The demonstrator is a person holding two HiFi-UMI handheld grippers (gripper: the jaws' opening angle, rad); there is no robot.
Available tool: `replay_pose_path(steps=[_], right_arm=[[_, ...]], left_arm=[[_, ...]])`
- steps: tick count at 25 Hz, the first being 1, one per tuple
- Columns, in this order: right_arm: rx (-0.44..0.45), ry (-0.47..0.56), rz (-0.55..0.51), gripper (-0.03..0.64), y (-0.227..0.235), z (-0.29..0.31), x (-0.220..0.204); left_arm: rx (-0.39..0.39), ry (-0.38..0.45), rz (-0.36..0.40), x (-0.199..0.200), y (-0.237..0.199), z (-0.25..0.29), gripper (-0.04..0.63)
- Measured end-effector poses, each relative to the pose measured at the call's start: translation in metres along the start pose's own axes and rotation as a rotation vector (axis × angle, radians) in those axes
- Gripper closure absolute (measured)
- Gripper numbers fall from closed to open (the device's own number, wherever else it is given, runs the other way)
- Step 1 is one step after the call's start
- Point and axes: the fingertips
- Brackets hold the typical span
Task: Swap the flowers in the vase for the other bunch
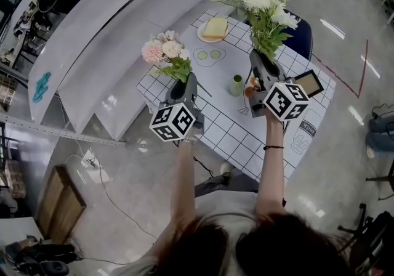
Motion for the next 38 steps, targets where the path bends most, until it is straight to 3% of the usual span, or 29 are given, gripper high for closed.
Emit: replay_pose_path(steps=[13, 38], right_arm=[[-0.015, 0.037, 0.015, 0.574, 0.000, 0.015, -0.012], [0.028, -0.020, -0.061, 0.574, 0.000, 0.030, -0.060]], left_arm=[[-0.011, -0.009, -0.011, -0.003, -0.016, 0.010, 0.518], [0.028, -0.042, -0.001, -0.014, -0.024, 0.011, 0.518]])
Point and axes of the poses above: the fingertips, and each gripper's own axes: z forward along the fingers, y to its right, x out of its top, and after that the axes turned 14 degrees about -x, right-handed
